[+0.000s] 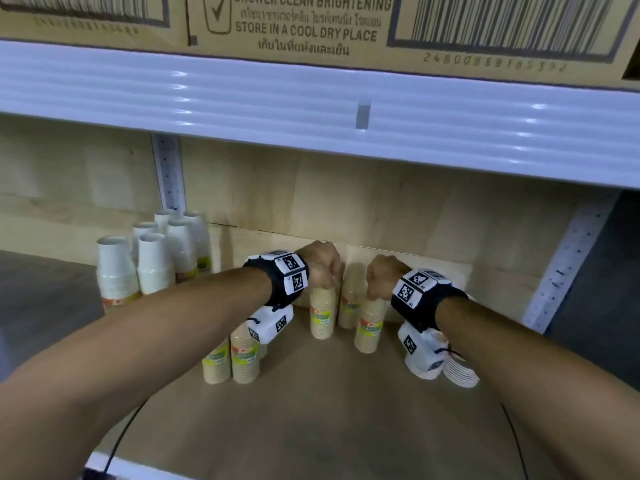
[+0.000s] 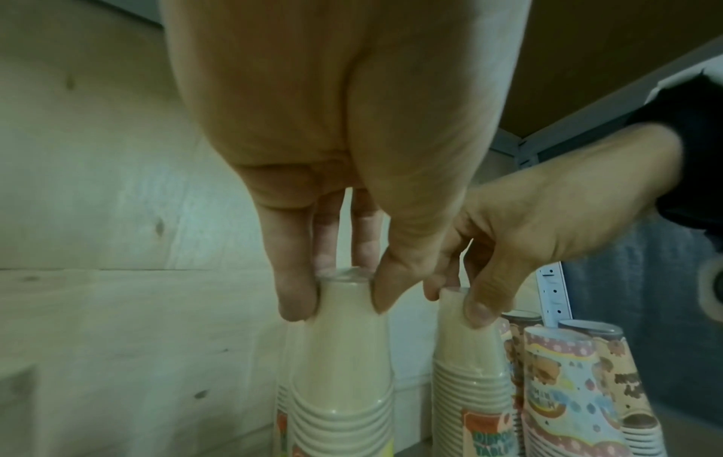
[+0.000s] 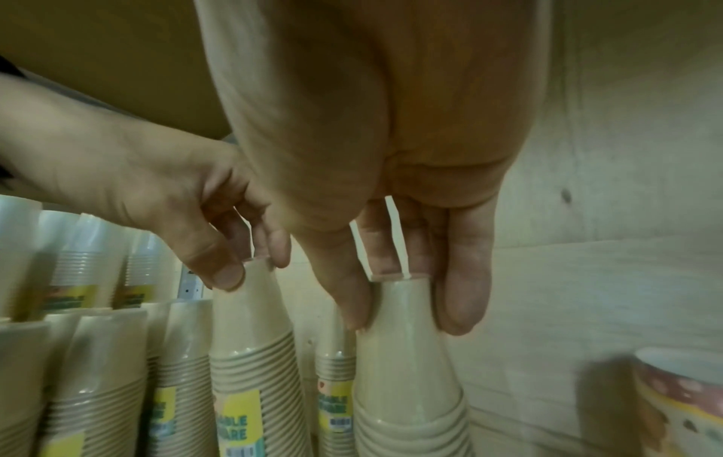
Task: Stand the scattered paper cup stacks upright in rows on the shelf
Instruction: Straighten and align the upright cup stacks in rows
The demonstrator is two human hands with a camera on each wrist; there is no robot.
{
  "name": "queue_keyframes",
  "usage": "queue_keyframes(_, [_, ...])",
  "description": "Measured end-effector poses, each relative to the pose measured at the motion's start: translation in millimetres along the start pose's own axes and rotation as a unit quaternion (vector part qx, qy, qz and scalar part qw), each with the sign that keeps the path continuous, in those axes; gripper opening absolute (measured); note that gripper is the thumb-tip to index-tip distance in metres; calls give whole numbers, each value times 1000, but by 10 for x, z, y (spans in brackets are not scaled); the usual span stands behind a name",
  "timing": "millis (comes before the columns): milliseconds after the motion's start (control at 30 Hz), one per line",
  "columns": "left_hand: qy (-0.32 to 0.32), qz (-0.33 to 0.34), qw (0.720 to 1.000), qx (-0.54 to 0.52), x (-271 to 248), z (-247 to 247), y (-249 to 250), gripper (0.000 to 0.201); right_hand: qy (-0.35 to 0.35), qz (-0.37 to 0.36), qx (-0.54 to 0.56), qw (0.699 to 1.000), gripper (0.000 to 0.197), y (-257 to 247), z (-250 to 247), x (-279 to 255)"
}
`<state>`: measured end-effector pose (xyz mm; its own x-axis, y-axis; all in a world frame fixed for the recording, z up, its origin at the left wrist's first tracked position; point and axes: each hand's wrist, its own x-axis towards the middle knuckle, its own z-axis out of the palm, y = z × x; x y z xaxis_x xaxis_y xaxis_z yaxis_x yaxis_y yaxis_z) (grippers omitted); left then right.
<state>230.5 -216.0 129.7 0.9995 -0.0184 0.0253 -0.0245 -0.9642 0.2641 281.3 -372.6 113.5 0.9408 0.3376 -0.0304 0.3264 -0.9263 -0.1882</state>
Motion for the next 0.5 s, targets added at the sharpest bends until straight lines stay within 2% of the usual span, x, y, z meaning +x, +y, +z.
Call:
queue_keyframes(100, [0, 1, 1000, -6, 129, 49, 30, 27, 13, 12, -1, 1000, 13, 108, 15, 122])
queue_keyframes(300, [-10, -1, 1000, -24, 332, 157, 4, 30, 8, 19, 4, 1000, 26, 269, 32, 351])
queue_keyframes(500, [-24, -6, 999, -31, 479, 235, -43, 32, 19, 23, 13, 999, 29, 320, 74, 549])
